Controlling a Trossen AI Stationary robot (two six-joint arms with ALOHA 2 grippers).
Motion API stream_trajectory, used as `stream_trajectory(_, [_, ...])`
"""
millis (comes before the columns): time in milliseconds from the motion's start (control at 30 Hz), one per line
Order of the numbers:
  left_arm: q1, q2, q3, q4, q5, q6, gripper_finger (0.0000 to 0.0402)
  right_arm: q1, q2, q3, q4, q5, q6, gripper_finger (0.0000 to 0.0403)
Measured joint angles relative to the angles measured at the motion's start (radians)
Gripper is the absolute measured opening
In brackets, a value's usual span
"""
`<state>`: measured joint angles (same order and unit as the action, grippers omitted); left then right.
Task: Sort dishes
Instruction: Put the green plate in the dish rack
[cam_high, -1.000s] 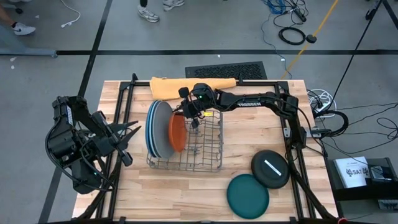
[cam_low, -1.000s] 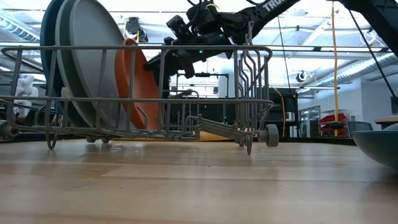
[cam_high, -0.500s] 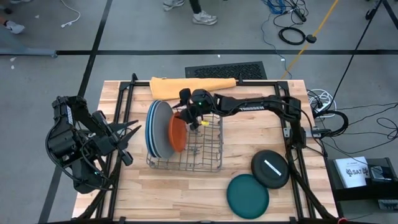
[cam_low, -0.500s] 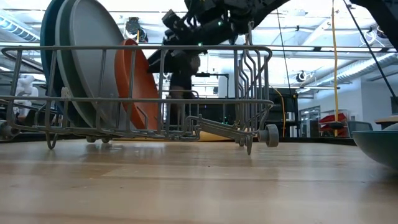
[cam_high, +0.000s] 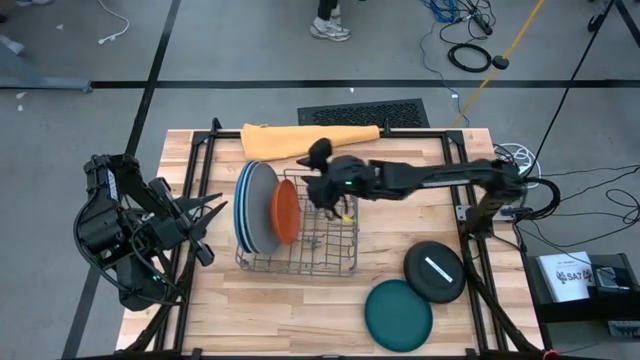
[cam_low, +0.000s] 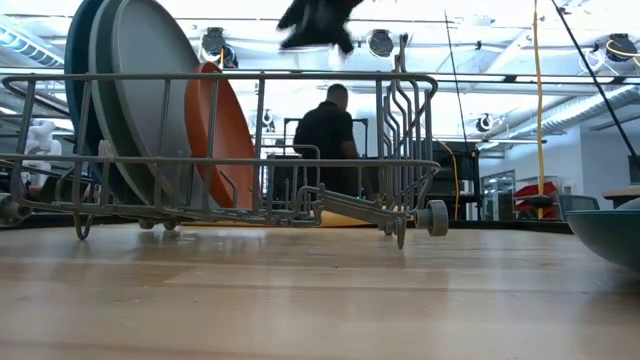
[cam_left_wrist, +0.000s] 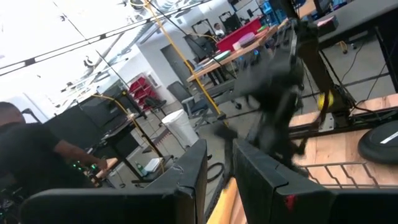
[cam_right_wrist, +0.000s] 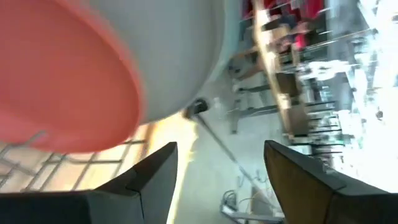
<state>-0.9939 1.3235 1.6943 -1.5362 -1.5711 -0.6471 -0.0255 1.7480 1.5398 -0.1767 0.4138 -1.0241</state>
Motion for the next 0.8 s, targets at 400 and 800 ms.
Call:
stream_trajectory(400, [0.027,0.003,0.0,0.009,0.0,-0.049,0.008,0.18,-0.301,0.001,-0.652,0.055,0.69,0.0211])
stream_trajectory(800, [0.154,0.097,0.0,0.1,0.068,-0.072,0.008,0.358,-0.289,0.001,-1.069,-0.133,1.243,0.0186])
